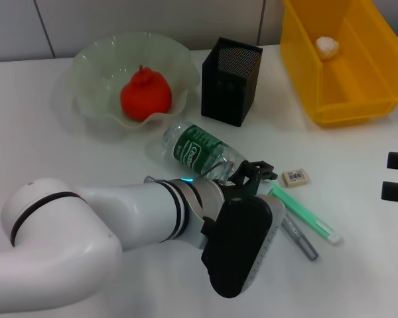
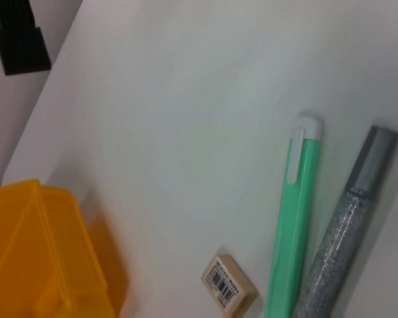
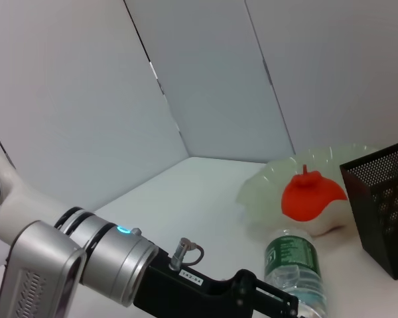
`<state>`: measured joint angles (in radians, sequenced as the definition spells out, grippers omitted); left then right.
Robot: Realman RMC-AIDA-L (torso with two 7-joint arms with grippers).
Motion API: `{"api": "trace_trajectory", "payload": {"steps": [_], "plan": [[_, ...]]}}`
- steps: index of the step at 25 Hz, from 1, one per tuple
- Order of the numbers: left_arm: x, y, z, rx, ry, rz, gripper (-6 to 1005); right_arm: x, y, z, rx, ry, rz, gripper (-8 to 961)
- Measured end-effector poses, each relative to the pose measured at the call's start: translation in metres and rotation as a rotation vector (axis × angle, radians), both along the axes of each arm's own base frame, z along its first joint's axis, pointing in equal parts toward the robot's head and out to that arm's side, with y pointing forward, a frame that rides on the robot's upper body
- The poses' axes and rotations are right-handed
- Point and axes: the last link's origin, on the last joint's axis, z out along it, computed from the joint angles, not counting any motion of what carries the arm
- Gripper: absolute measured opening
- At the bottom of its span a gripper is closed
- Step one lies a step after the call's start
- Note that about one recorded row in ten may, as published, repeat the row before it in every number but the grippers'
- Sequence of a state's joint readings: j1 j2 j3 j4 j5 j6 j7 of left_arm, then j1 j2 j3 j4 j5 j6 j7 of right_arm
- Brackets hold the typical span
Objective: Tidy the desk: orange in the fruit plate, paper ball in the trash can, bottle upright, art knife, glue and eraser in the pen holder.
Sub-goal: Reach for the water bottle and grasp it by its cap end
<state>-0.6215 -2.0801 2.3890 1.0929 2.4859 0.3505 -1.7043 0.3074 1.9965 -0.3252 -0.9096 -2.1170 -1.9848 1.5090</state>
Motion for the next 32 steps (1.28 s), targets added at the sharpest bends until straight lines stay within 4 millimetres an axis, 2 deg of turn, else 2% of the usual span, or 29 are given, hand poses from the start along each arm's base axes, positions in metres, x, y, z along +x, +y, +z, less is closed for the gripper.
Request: {"api": "trace_trajectory", "payload": {"steps": [32], "plan": [[-0.010,-0.004,-0.005,0.051,-0.088,-0.020,592,-0.007,0.018,-0.009,0.000,0.009,0.011,767]]}}
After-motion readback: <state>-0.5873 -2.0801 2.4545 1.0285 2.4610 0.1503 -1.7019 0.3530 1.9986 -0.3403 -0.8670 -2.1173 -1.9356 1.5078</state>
